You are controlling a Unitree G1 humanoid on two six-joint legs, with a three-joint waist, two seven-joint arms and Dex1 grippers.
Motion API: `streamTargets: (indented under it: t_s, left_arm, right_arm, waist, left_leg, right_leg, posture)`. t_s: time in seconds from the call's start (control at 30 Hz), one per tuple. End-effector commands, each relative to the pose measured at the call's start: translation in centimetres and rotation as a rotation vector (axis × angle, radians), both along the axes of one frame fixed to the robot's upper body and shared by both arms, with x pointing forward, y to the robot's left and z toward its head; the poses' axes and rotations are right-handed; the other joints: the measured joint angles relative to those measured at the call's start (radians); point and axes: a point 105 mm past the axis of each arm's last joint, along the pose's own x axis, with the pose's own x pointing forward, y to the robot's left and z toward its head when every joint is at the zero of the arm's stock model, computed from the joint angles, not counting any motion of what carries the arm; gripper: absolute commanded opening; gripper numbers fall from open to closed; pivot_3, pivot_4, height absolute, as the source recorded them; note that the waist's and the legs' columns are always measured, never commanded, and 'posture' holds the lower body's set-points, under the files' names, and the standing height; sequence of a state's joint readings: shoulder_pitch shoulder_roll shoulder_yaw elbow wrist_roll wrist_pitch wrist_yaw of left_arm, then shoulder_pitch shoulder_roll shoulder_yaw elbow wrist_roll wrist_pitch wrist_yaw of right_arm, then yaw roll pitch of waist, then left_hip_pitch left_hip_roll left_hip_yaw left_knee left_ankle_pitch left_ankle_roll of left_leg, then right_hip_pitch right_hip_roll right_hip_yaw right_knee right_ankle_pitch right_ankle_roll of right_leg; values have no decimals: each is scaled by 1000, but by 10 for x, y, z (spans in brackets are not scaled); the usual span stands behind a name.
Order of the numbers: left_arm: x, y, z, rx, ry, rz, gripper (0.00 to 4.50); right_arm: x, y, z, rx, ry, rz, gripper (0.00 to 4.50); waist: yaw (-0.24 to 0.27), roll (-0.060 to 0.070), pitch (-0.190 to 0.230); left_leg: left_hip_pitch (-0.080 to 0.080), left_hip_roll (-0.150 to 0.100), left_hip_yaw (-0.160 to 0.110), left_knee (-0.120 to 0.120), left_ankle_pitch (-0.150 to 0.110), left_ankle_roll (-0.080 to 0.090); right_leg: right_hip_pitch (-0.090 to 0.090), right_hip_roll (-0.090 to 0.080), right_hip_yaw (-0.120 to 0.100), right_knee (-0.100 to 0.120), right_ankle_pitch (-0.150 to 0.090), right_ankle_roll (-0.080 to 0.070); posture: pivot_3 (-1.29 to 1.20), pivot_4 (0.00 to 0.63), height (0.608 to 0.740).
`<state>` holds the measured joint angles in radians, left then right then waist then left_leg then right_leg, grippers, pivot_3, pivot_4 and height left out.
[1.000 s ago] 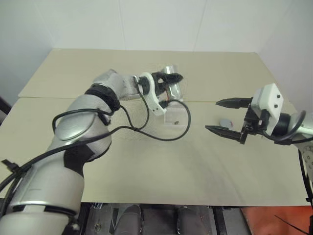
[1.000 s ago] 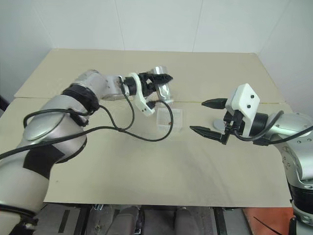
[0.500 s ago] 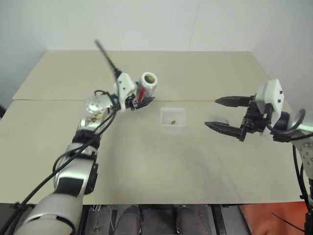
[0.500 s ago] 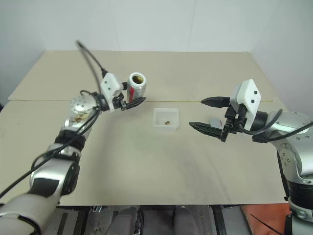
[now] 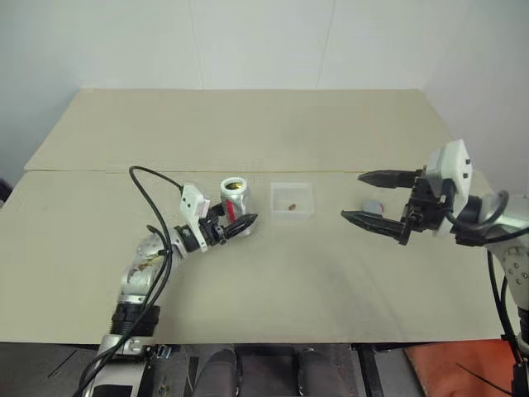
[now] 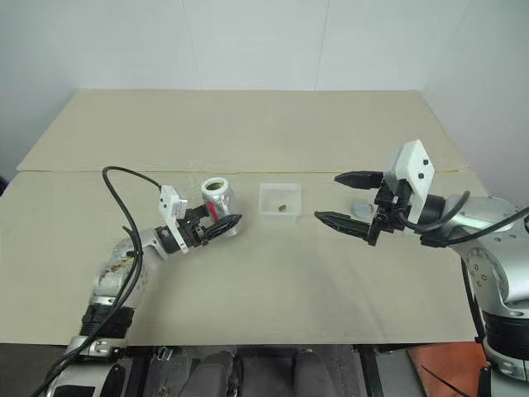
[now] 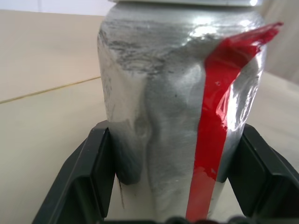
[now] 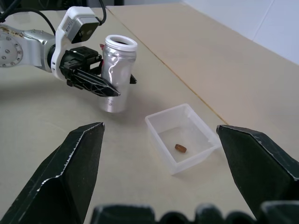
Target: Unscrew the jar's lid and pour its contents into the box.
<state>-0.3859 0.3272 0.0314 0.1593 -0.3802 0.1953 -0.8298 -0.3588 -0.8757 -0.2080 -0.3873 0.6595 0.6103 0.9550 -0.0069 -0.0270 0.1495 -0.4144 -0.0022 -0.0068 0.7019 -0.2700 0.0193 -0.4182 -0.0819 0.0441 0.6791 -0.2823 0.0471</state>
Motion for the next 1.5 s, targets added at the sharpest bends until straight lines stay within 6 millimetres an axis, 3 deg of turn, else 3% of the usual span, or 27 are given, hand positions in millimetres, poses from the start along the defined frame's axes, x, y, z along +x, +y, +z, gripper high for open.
streamTargets:
  t_s: [0.03, 0.4, 0.43, 0.53, 0.8, 0.9, 1.03, 1.2, 1.37, 1.5]
  left_arm:
    - [7, 2, 2, 15, -105, 68, 2971]
    - [14, -4, -15, 48, -112, 73, 2971]
    - [14, -3, -16, 55, -101, 74, 3688]
    - [12, -1, -19, 79, -97, 69, 4418]
    - [-1, 8, -22, 163, -64, 29, 4467]
    - [-16, 24, -23, 210, 0, 3, 4467]
    - [-41, 44, -13, 287, 16, -81, 4467]
    - [-75, 68, 23, 341, 9, -275, 4467]
    - [-85, 87, 65, 350, -29, -346, 4467]
    - [-89, 96, 85, 383, -59, -383, 4467]
  right_arm:
    - [-8, 1, 13, 19, -44, 14, 4487]
    - [-8, 5, 12, 25, -51, 20, 4487]
    - [-8, 5, 12, 24, -51, 20, 4500]
    - [-9, 5, 12, 24, -53, 19, 4500]
    - [-9, 4, 12, 22, -56, 21, 4500]
    - [-10, 3, 9, 15, -50, 19, 4500]
    - [-11, 2, 6, 10, -38, 16, 4500]
    - [-12, 0, 1, -1, -16, 32, 4500]
    - [-12, -4, -2, -25, 4, 59, 4500]
    - [-13, -9, -3, -57, 21, 79, 4500]
  waist:
    - [3, 0, 0]
    - [7, 0, 0]
    - [7, 0, 0]
    - [7, 0, 0]
    - [3, 0, 0]
    - [0, 0, 0]
    - [-7, 0, 0]
    - [-7, 0, 0]
    - [-5, 1, 0]
    - [-6, 1, 0]
  left_leg:
    - [0, 0, 0, 0, 0, 0]
    - [0, 0, 1, -1, 0, 1]
    - [0, 0, 1, -1, 0, 1]
    - [0, 0, 1, -1, 0, 1]
    - [0, 0, 1, -2, -1, 1]
    - [0, 1, 1, -2, -1, 1]
    - [1, 1, 1, -5, 0, 1]
    - [1, 1, 1, -6, 0, 1]
    - [3, 1, 1, -7, -1, 1]
    - [3, 1, 2, -7, -1, 1]
  right_leg:
    - [0, 0, 0, 0, 0, 0]
    - [0, 0, 0, -1, 0, 0]
    - [0, 0, 0, -1, 0, 0]
    - [0, 0, 0, -1, 0, 0]
    - [-1, 0, 0, -1, 0, 0]
    - [-1, 0, 0, -1, 0, 0]
    - [-1, 0, 0, -1, 0, 0]
    - [0, 0, 0, -3, 0, 0]
    - [1, -1, -1, -8, 0, 0]
    - [1, 0, -1, -12, 0, 0]
  posture:
    - [0, 150, 740]
    - [0, 150, 740]
    - [0, 150, 740]
    - [0, 150, 740]
    - [0, 150, 740]
    - [0, 150, 740]
    - [0, 150, 740]
    - [0, 150, 740]
    - [0, 150, 740]
    - [0, 150, 740]
